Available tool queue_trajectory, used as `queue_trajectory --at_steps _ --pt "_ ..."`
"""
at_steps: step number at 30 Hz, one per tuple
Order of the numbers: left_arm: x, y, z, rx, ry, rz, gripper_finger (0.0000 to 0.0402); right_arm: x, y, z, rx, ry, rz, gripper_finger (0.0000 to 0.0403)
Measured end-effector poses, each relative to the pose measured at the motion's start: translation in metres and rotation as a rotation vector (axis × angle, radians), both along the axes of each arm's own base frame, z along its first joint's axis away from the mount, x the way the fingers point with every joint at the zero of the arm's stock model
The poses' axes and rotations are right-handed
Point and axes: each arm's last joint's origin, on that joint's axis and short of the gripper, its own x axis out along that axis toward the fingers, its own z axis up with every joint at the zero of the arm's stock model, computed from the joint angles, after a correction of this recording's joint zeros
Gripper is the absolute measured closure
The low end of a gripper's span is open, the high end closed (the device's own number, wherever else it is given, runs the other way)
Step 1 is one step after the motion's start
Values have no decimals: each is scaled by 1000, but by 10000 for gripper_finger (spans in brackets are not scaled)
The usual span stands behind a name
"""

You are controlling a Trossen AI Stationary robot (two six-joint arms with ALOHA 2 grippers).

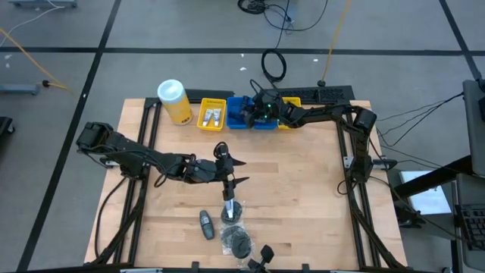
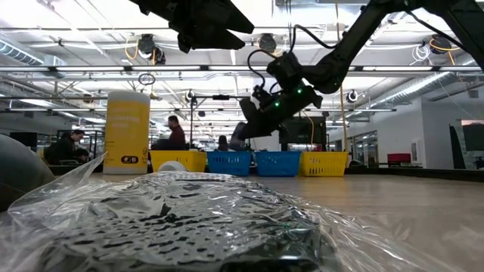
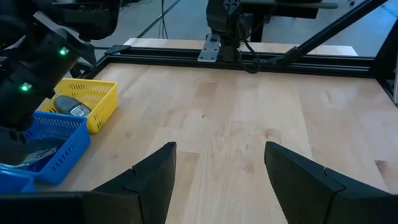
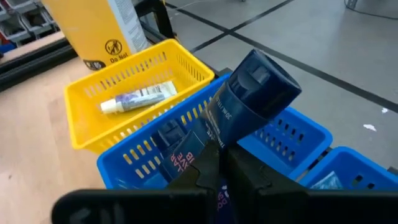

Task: Pick & Place Travel size toiletries
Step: Put the shave cream into the left blue bin, then put the toothpaste into the left yellow bin

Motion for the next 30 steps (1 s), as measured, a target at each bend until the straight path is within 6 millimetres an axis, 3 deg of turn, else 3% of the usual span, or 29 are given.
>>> queue_trajectory --at_steps 7,20,30 --pt "0 0 0 0 0 0 158 0 0 -1 -2 13 4 383" --pt "0 0 0 0 0 0 158 0 0 -1 4 9 1 279" --pt "0 0 0 0 0 0 158 3 6 -1 21 -4 52 270"
